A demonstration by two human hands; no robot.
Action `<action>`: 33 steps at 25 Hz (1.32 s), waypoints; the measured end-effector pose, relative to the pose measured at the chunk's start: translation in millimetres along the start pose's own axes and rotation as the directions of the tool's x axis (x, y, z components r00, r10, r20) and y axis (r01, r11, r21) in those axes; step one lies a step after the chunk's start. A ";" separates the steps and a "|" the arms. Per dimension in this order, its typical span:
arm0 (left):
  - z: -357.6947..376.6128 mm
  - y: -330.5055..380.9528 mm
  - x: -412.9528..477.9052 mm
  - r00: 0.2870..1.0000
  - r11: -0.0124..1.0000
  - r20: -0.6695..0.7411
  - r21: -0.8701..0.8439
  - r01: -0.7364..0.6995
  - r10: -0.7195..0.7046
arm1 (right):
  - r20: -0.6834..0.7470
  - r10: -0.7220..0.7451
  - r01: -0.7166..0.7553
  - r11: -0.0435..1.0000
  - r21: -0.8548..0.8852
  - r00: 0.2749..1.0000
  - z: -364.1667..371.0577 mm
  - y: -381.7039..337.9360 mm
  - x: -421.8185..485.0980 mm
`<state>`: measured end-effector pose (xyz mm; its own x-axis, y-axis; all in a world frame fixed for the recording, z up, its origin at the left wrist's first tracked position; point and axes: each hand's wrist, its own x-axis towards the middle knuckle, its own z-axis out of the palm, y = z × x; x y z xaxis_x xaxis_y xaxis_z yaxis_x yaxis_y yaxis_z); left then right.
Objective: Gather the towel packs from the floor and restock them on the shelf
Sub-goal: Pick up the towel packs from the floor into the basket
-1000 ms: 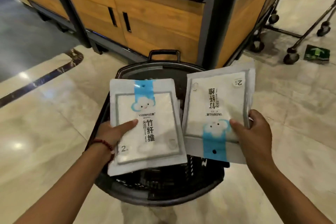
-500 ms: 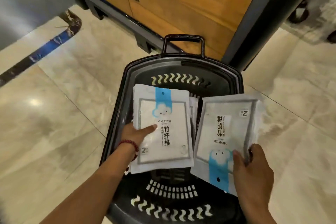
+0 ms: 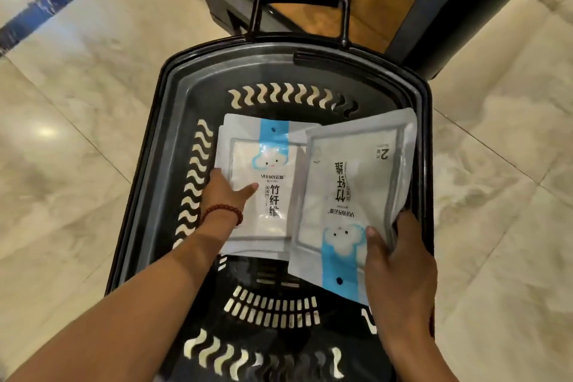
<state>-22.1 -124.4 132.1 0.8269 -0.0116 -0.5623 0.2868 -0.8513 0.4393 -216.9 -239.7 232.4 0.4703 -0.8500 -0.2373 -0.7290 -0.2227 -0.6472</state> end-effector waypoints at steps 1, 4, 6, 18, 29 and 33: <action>-0.2 1.8 -0.7 0.999 0.997 -0.011 0.072 -0.031 0.031 | 0.014 0.007 -0.007 1.000 0.008 1.000 0.4 -1.1 2.6; -14.2 9.6 -10.8 0.974 0.942 0.026 0.248 -0.226 0.227 | 0.044 0.030 -0.033 0.995 0.090 0.999 2.5 -6.4 7.5; -35.4 17.9 -21.7 0.930 0.899 0.043 0.243 -0.365 0.366 | 0.092 0.042 -0.057 0.985 0.160 0.995 5.6 -14.3 11.0; -121.8 -44.6 -38.0 0.996 0.970 0.007 0.226 -0.088 0.089 | 0.364 0.223 -0.328 0.908 0.259 0.904 115.9 -40.6 33.4; -124.4 -39.3 -37.6 0.997 0.982 -0.001 0.172 -0.077 0.078 | 0.223 0.024 -0.006 0.997 -0.081 0.974 80.8 -38.1 22.0; -128.4 -34.7 -39.6 0.998 0.973 0.008 0.219 -0.067 0.067 | 0.017 -0.283 0.279 0.930 -0.241 0.959 17.7 -37.1 17.7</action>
<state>-2.6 -27.1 229.1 0.8402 -0.0732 -0.5373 0.1176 -0.9427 0.3124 -172.7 -238.0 239.4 0.6658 -0.7440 -0.0564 -0.6663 -0.5589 -0.4936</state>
